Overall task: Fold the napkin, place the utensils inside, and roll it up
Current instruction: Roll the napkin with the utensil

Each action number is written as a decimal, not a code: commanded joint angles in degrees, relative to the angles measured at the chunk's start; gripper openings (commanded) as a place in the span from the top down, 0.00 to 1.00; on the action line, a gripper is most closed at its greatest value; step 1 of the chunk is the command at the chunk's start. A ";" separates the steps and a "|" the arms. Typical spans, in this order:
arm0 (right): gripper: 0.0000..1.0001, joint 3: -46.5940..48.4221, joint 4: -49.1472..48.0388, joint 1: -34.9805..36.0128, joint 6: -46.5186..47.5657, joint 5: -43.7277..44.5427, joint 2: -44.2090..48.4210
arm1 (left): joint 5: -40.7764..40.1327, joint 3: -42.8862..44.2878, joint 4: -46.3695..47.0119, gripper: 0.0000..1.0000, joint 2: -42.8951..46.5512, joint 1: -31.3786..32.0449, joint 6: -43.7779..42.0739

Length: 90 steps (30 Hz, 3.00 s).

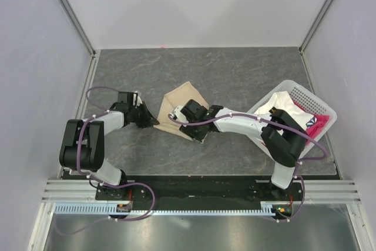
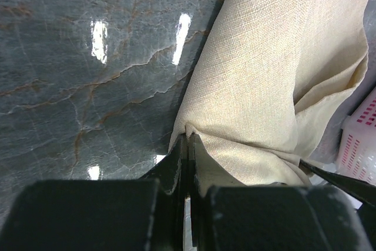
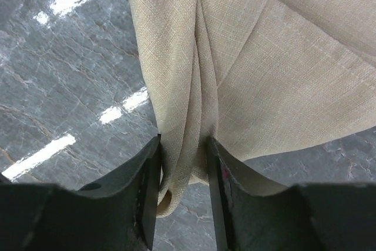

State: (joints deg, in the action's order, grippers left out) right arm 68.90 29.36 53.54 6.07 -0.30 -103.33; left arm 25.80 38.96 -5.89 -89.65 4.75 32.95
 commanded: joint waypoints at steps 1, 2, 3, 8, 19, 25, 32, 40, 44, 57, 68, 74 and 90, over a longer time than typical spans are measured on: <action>0.59 -0.35 1.75 -1.07 0.35 -3.73 0.50 | -0.14 1.82 -0.79 0.98 0.09 0.17 -1.92; 0.62 -0.35 2.27 -1.42 0.44 -4.53 0.32 | -0.14 1.91 -0.79 0.98 0.17 0.17 -1.92; 0.63 -0.35 2.45 -1.68 0.53 -5.32 0.06 | -0.14 2.00 -0.88 0.98 0.17 0.17 -2.01; 0.74 -0.44 2.80 -5.01 0.79 -14.63 -1.87 | -0.49 3.05 -1.67 0.98 -0.09 0.17 -2.19; 0.84 1.23 3.59 -12.49 1.05 -35.46 -8.29 | -0.58 6.39 -4.39 0.98 -3.52 -0.01 -3.24; 0.83 4.04 5.70 -15.39 2.19 -44.61 -13.29 | -1.54 8.41 -6.24 0.98 -6.24 -0.09 -4.03; 0.74 5.19 5.79 -17.86 1.41 -44.71 -14.28 | -2.95 8.68 -7.12 0.98 -6.68 -0.18 -4.82; 0.39 10.81 9.21 -17.07 -0.88 -33.31 -4.18 | -1.55 9.03 -7.12 0.98 -7.03 -0.18 -4.74; 0.34 13.62 9.22 -13.12 -0.62 -22.05 -0.65 | -1.28 8.94 -7.12 0.98 -6.86 -0.18 -4.65; 0.34 12.22 -5.98 9.82 4.04 18.64 -5.12 | -0.67 9.12 -6.94 0.98 -6.68 -0.18 -4.56; 0.35 12.48 -8.62 10.45 9.31 20.16 -11.54 | -0.49 9.20 -6.85 0.98 -6.60 -0.18 -4.56; 0.41 12.31 -8.27 8.17 9.32 16.30 -13.12 | -0.14 9.20 -6.94 0.98 -6.42 -0.18 -4.56; 0.78 13.62 2.01 -0.89 8.26 -9.89 -16.81 | -4.43 7.19 -3.87 0.48 3.66 -0.36 -3.16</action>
State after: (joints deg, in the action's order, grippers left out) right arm 82.94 23.77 54.28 15.79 1.45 -116.16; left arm 25.52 46.54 -11.66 -93.69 4.84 30.28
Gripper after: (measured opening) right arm 0.249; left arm 0.434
